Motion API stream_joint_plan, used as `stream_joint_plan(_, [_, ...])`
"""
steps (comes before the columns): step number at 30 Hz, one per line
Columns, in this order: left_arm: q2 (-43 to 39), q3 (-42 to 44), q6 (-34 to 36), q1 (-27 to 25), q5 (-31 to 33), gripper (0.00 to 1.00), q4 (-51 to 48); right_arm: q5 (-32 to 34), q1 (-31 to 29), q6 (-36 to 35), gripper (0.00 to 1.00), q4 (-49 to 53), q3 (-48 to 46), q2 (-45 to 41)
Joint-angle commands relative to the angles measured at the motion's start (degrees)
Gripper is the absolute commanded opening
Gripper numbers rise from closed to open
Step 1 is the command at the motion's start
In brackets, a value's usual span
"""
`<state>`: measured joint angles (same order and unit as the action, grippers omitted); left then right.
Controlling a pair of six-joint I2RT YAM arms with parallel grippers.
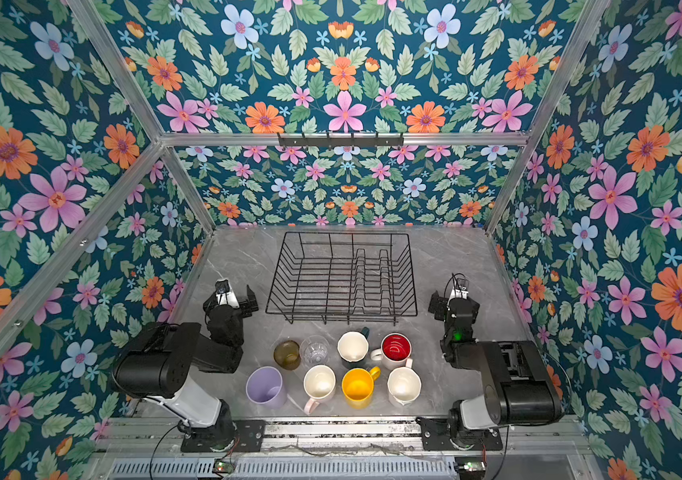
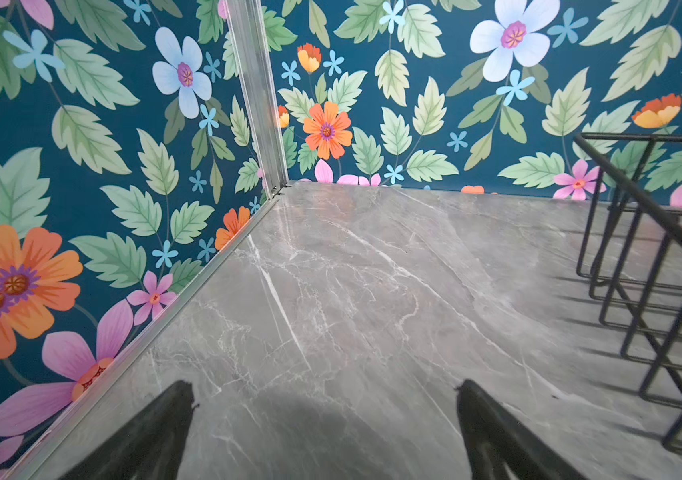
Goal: Load the cups into the dish rack
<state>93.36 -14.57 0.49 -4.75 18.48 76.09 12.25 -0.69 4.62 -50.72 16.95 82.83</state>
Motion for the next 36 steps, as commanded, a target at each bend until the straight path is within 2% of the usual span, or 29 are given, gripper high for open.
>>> stream_joint_plan(1, [-0.3, 0.1, 0.0, 0.1, -0.7, 1.0, 0.7, 1.0, 0.0, 0.9, 0.99, -1.4, 0.1, -0.2])
stream_joint_plan(36, [-0.6, 1.1, 0.1, 0.1, -0.8, 1.0, 2.3, 1.0, 0.0, 0.8, 0.99, -1.5, 0.1, -0.2])
